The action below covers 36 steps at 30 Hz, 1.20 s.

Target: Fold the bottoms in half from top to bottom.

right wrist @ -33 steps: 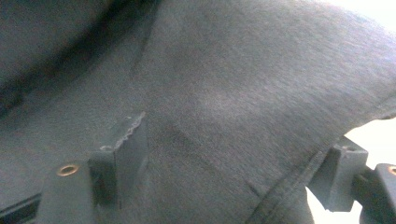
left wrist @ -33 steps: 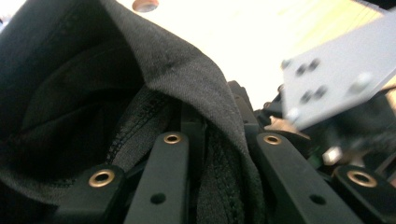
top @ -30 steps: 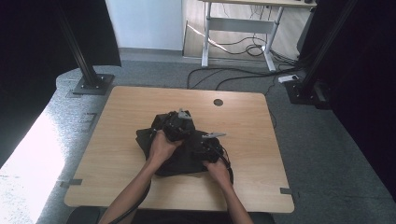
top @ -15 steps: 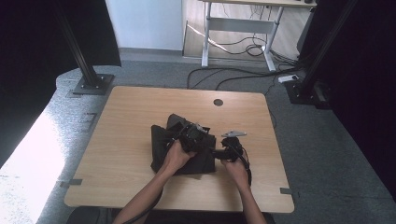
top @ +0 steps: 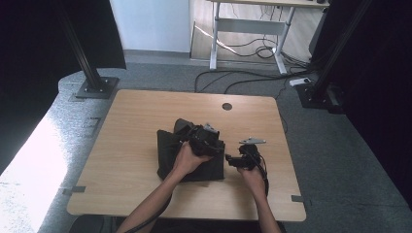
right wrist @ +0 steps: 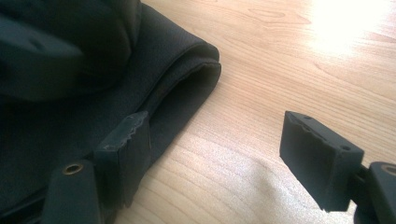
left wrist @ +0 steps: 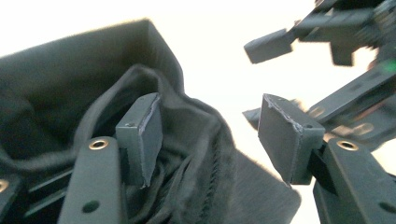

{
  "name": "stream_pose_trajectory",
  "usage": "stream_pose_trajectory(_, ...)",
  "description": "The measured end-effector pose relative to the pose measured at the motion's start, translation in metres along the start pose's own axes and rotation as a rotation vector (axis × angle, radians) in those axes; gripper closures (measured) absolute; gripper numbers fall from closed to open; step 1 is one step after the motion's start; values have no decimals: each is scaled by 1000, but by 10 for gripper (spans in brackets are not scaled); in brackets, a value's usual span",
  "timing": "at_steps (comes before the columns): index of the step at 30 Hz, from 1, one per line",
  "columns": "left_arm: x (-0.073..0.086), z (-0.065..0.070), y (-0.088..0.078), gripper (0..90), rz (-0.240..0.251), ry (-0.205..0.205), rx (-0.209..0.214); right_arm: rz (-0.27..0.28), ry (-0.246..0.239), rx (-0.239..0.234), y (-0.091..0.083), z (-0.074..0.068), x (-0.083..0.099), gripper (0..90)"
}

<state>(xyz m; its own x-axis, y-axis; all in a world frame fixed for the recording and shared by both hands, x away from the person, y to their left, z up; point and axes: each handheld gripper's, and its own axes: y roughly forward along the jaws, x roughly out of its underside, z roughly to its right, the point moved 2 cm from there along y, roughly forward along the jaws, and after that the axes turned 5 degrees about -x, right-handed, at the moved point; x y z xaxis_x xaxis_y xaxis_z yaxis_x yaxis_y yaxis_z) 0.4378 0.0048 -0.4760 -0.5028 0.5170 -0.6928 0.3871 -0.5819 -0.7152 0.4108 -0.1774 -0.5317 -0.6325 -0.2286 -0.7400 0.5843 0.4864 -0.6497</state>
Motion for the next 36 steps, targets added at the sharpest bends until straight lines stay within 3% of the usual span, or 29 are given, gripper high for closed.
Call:
stream_pose_trajectory(2,-6,3,-6,378,19,2,27,1,0,1,0,1,1,246)
stream_pose_trajectory(5,-15,5,-16,369,43,13,36,-1,6,0,-2,2,2,246)
stream_pose_trajectory(10,-29,-6,-41,322,80,5,31,2,9,4,-6,6,3,243)
stream_pose_trajectory(14,-37,-20,-66,258,99,9,-30,2,12,3,-9,7,3,240)
stream_pose_trajectory(19,-37,-49,-102,175,112,-7,-138,-4,4,-2,-9,7,3,234)
stream_pose_trajectory(26,-6,-103,-135,131,124,-107,-226,-14,1,4,-9,8,7,223)
stream_pose_trajectory(28,6,-117,-140,94,118,-126,-257,-23,-9,8,-9,8,9,216)
stream_pose_trajectory(31,26,-139,-146,8,81,-134,-336,-31,-17,19,-10,8,14,211)
stream_pose_trajectory(36,57,-169,-151,0,81,-196,-389,-39,-27,33,-9,8,21,205)
